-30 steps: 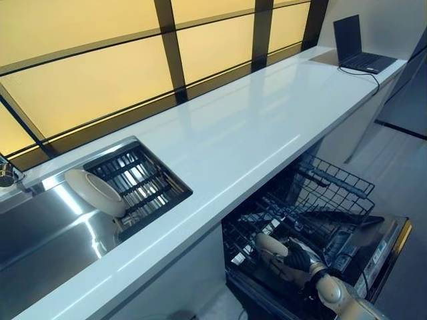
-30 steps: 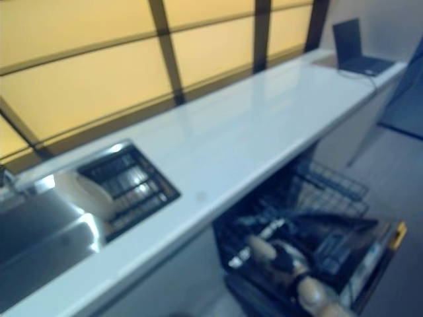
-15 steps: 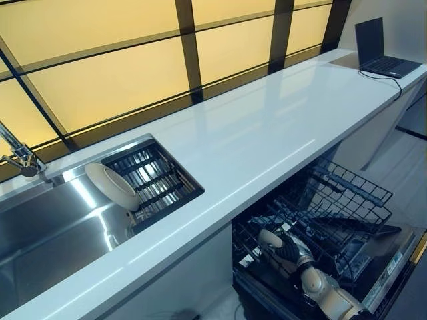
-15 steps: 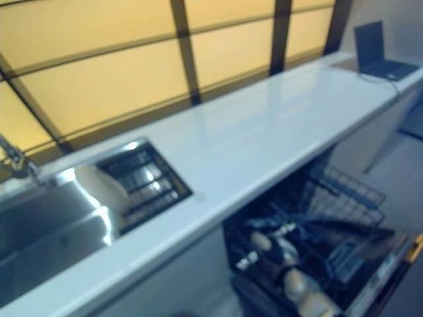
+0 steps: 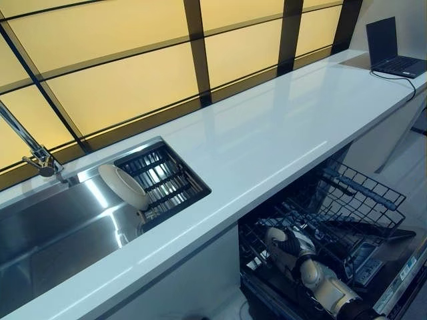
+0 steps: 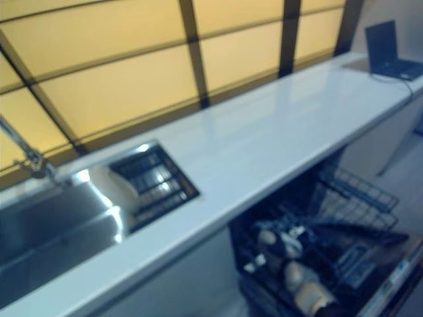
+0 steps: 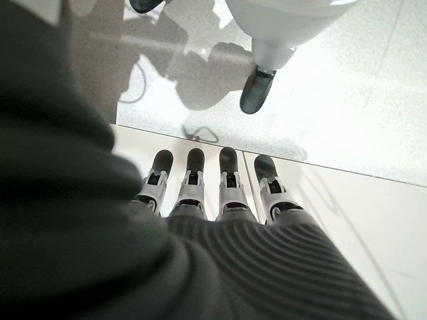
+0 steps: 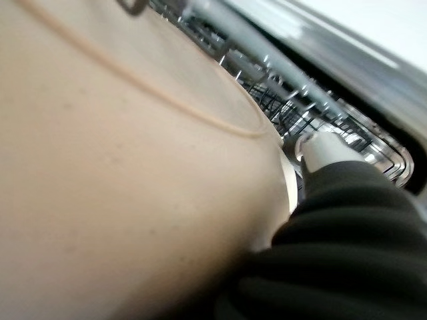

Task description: Take plates into dishwasher

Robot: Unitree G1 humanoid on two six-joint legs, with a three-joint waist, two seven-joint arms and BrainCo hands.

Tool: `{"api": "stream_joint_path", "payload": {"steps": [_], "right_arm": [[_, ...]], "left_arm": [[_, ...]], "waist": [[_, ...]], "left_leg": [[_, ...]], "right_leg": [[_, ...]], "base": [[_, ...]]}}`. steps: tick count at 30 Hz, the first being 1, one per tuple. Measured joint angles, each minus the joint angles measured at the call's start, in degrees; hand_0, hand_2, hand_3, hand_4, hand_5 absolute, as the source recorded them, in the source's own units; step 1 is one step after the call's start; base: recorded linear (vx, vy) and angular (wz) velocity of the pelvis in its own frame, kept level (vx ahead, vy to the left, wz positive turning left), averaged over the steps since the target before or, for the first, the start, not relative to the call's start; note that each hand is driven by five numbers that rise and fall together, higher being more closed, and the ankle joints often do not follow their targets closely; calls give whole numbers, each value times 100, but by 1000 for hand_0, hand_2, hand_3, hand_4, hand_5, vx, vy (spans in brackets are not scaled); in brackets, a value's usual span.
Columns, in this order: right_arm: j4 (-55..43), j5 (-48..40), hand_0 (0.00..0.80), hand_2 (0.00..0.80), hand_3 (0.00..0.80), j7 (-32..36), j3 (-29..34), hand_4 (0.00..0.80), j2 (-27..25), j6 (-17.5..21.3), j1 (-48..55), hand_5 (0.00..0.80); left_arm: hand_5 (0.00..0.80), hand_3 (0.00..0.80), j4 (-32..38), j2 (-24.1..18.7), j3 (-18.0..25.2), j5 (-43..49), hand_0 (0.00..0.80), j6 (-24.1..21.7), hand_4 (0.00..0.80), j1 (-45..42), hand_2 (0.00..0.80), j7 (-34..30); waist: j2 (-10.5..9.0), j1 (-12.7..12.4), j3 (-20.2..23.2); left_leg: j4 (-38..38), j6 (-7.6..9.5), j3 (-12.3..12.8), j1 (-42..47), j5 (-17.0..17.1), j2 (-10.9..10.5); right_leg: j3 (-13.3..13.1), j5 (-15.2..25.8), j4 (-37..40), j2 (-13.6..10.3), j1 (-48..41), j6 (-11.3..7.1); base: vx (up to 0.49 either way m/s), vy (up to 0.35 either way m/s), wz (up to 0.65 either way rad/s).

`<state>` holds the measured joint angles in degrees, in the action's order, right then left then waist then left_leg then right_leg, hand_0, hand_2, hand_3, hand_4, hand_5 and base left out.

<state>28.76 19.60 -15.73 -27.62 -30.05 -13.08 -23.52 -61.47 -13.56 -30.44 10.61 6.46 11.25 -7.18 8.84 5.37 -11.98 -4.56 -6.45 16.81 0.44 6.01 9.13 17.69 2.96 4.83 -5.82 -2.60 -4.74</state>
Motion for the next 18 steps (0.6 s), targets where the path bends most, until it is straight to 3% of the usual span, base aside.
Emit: {"api": "stream_joint_path", "payload": {"steps": [18], "right_arm": [[1040,125,800,800,800,101,78,800,-16,-102,-661,800]], "left_arm": [[0,0,-8,-1,-209,0,0,-165,0,6,0,-14]], "waist": [[81,-22,51]], "left_leg": [[1,13,-131,-158,60,-36]], "right_leg": [[56,9,-3,-19,86,-15]], "base": [[-10,0,2]]}}
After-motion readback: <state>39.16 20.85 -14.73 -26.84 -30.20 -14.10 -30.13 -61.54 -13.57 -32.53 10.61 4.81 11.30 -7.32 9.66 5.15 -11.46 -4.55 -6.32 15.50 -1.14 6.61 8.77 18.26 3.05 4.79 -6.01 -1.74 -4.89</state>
